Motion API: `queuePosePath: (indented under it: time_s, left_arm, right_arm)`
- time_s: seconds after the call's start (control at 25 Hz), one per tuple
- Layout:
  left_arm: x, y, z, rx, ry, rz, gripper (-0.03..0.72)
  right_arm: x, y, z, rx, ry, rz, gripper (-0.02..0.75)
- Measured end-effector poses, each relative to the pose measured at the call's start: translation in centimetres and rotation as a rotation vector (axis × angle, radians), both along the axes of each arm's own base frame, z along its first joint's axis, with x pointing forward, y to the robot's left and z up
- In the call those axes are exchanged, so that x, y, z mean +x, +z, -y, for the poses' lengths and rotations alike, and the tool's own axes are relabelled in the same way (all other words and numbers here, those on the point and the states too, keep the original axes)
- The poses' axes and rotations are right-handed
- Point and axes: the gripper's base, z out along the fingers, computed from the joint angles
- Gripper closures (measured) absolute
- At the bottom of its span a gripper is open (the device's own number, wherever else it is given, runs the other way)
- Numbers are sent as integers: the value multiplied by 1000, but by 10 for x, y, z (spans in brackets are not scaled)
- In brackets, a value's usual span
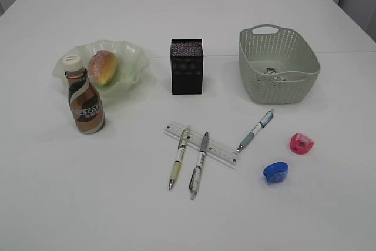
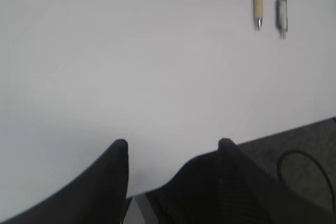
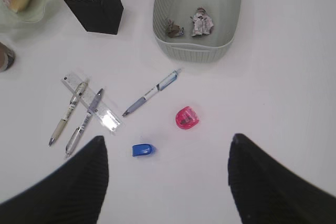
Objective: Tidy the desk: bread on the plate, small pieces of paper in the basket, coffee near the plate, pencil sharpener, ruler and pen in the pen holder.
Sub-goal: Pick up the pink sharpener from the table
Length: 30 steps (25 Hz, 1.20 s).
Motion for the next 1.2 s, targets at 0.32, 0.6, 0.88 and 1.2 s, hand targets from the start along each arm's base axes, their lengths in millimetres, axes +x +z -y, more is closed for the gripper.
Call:
queuePosePath:
  time_s: [0.32,0.6,0.88,1.2]
  left_arm:
    - [-17,-7,-3,56,-42,-179,297]
    - [-24,-4,-11,118,-40,-151,299]
    - [-35,2,-16,128,-37,-93,299]
    - [-53,11,-20,105,-33,0,300]
  right_arm:
    - [2,-14,0,24,-30,-55,185]
    - [-5,-17,0,28,-39,-61,185]
    - [-14,-11,1,31,-39,-30,185]
    - [-14,-11,1,31,-39,-30,185]
